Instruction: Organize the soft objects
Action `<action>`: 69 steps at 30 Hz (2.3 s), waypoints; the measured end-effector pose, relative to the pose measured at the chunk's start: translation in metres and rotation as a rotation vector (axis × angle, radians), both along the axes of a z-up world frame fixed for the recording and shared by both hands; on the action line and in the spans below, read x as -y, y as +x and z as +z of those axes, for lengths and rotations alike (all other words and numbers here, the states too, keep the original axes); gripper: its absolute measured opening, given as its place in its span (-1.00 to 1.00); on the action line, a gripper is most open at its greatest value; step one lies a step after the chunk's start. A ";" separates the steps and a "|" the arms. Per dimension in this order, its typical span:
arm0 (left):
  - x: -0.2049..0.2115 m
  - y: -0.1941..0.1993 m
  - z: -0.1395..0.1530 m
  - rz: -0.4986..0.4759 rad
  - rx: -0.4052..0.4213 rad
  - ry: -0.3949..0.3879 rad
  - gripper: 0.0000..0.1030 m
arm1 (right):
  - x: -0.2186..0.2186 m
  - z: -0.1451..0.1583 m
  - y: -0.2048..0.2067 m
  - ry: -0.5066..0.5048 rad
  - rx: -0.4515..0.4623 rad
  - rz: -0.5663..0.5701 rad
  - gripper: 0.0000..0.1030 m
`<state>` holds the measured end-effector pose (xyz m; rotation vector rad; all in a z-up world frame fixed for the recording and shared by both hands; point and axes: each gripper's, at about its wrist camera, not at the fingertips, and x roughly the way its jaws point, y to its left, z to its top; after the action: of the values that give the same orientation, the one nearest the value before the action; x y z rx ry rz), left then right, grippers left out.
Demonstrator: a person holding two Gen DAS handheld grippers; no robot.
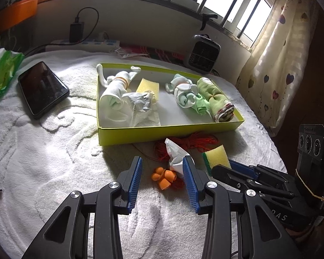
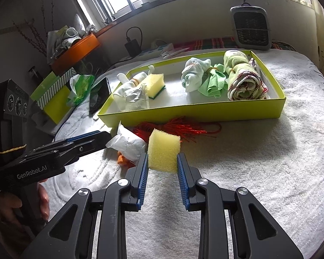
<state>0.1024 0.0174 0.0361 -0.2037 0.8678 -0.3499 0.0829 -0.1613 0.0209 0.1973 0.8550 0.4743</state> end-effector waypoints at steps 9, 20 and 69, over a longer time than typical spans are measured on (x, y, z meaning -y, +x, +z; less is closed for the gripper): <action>0.028 0.000 0.000 -0.058 -0.001 0.035 -0.28 | 0.014 0.000 -0.008 0.018 -0.009 -0.022 -0.46; 0.055 0.007 -0.005 -0.037 0.011 0.164 -0.28 | 0.033 0.000 -0.020 0.028 0.006 -0.068 -0.46; 0.043 -0.006 -0.001 -0.007 0.062 0.145 -0.69 | 0.031 -0.003 -0.022 0.043 0.001 -0.040 -0.46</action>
<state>0.0965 -0.0260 0.0353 -0.0557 0.8290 -0.2968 0.0606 -0.1919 0.0179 0.2533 0.8387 0.4554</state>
